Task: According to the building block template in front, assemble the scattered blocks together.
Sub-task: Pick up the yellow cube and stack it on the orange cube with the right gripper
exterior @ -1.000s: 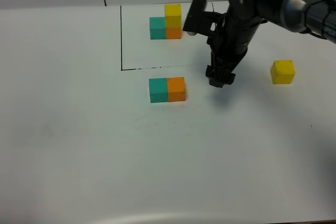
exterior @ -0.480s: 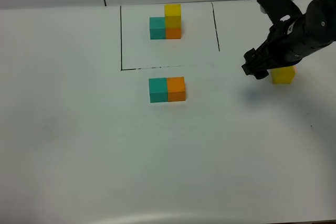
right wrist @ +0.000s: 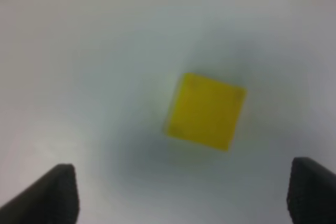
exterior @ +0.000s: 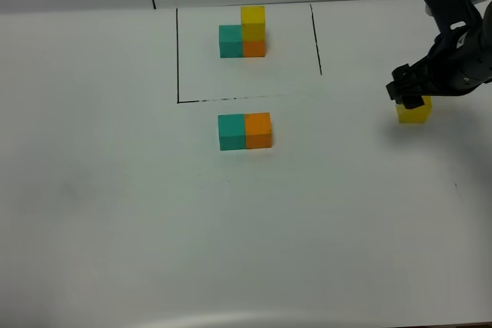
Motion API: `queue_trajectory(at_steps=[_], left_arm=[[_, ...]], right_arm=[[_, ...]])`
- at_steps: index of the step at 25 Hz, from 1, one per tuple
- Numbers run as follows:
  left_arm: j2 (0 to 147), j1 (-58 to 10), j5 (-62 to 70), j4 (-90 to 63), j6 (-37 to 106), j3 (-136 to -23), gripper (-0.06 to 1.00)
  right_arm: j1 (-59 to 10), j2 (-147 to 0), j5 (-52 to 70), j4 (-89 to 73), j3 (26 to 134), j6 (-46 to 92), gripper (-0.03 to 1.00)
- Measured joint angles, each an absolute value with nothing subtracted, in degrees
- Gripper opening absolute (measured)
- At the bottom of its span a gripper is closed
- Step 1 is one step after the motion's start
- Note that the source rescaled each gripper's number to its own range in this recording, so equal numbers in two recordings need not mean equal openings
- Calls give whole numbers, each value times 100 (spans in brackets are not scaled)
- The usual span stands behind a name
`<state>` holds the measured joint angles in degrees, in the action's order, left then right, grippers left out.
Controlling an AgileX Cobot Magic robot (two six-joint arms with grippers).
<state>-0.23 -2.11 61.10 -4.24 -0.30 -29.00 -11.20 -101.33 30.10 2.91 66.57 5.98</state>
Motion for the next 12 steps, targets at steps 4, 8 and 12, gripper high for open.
queue_trajectory(at_steps=[4,8,12], left_arm=[[-23,-211,6110,-424,-30,-2900,85],[-23,-211,6110,-424,-30,-2900,85],[-23,-211,6110,-424,-30,-2900,85]], right_arm=[[-962,-10196,3176,341,6791,418,83],[-951,-10536,3914,500,7464,259,94],[-951,-11024,4523,525,8151,190,100]])
